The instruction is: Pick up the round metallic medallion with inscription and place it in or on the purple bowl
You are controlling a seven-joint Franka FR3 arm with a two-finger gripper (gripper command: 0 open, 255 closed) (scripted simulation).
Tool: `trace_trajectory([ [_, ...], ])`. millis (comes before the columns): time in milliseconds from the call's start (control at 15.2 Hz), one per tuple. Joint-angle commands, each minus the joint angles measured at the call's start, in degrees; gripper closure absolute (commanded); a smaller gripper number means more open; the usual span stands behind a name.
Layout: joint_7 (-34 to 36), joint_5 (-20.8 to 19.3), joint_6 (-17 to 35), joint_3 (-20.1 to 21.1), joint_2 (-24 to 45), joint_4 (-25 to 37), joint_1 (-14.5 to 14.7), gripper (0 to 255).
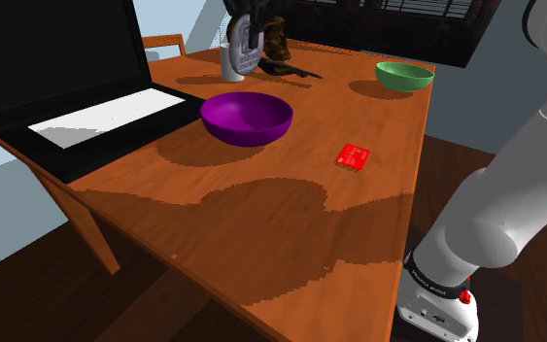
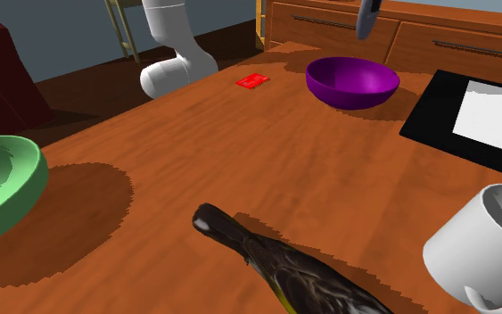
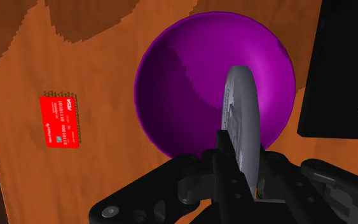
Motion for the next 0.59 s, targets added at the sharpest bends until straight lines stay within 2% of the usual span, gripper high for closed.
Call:
trace_trajectory([
  [0, -0.2, 0.4, 1.6, -0.2, -1.0, -2.6, -0.1, 255],
  [528, -1.2, 1.5, 8.6, -0.7, -4.4, -12.8, -0.2, 255],
])
